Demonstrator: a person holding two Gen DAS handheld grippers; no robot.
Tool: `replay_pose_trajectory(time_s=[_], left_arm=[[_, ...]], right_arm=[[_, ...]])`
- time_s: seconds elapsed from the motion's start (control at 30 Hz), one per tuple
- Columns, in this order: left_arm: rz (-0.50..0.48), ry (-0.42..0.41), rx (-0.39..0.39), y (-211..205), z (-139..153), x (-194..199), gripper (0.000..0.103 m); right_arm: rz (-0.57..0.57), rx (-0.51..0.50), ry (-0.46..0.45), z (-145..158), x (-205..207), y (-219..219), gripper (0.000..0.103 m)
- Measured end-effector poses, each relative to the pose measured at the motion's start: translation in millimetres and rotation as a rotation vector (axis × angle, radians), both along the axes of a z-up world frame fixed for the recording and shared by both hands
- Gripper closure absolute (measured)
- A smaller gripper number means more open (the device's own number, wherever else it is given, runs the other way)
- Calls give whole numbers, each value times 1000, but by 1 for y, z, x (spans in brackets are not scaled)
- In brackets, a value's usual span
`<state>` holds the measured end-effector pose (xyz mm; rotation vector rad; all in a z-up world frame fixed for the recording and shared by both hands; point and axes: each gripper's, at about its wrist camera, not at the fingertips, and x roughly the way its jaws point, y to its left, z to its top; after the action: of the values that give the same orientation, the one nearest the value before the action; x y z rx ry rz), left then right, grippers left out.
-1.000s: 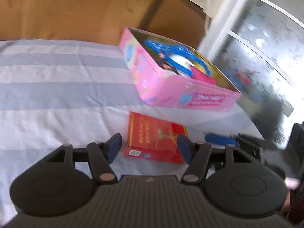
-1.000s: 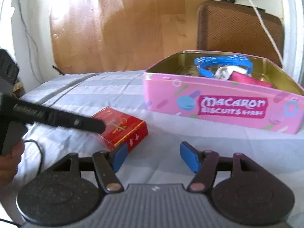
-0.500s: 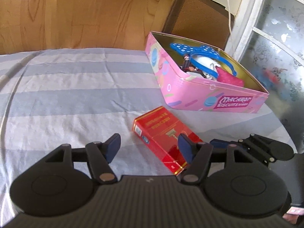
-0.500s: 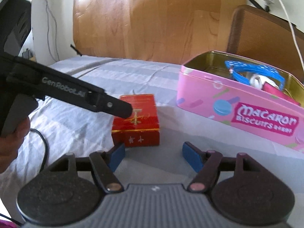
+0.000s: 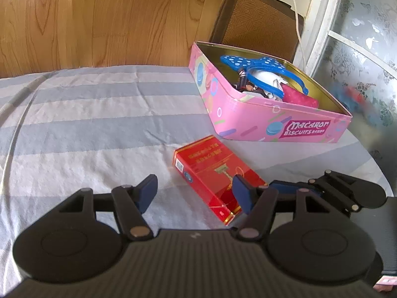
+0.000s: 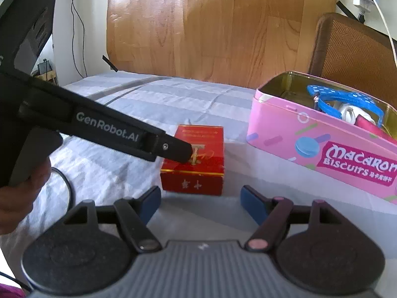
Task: Organize rigid objects
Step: 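Reach the left gripper down to the red box beside the tin, then close the left gripper on the red box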
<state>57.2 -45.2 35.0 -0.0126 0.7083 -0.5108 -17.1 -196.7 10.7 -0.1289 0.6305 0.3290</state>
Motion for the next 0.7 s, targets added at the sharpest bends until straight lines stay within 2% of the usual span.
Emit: replay_pose_trajectory(time_s=[0.3, 0.57, 0.7], left_arm=[[-2, -3, 2, -1, 2, -5, 34], [-12, 25, -66, 3, 4, -11, 34], [-15, 35, -74, 4, 3, -12, 34]], right_arm=[[8, -12, -4, 1, 3, 5, 27], [29, -44, -19, 2, 10, 17, 22], [38, -53, -26, 2, 13, 25, 21]])
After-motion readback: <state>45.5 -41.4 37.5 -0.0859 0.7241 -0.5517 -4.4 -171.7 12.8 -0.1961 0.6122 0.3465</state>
